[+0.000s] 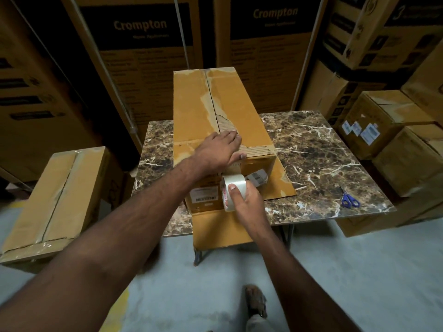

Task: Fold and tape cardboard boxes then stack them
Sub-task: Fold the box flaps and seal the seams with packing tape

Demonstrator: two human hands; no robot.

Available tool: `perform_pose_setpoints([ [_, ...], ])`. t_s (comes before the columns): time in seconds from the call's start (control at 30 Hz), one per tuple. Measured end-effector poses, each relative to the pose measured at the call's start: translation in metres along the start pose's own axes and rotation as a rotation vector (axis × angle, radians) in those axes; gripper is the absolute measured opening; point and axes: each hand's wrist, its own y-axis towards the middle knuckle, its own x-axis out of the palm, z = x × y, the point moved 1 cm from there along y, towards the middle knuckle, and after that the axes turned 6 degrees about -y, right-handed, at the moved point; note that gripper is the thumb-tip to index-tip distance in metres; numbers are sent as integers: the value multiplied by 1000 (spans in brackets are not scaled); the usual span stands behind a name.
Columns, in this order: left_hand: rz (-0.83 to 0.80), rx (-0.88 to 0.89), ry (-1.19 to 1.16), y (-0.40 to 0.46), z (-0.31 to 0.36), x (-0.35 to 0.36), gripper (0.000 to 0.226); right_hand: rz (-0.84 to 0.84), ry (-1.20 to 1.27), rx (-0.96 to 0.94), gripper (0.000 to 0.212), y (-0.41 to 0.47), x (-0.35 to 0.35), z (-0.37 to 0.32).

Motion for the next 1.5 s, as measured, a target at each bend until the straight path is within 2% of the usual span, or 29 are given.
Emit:
perform_pose_setpoints([
  [0.13,0,41,71,-7,-3,4,75,6,-53,-16,20,2,0,-5],
  [0.3,-66,69,4,3,-4,3,87,36,-93,-14,14,1,2,-5],
  [0.47,-66,-83,-12,6,-9,5,106,23,-126,-23,20,4,-1,-5],
  [0.73,13,-97,33,10,-7,3,101,20,-194,-37,22,20,-3,-6],
  [0.9,105,-52,86,3,-6,7,91,17,-130,118,23,26,12,0],
  [1.07,203,-117,89,-11,-4,14,92,-46,-165,161,27,39,15,-5],
  [1.23,167,-124,94,-5,2,14,95,-72,-305,145,37,43,13,-2],
  [1.33,153,-101,76,-3,1,11,97,-74,-441,69,54,46,-1,1],
  [1.4,143,-77,34,-6,-5,6,97,99,-632,-170,59,49,-12,3],
  [1.5,128,-61,-83,-10,-14,1,96,436,-875,-470,44,60,-22,-6],
])
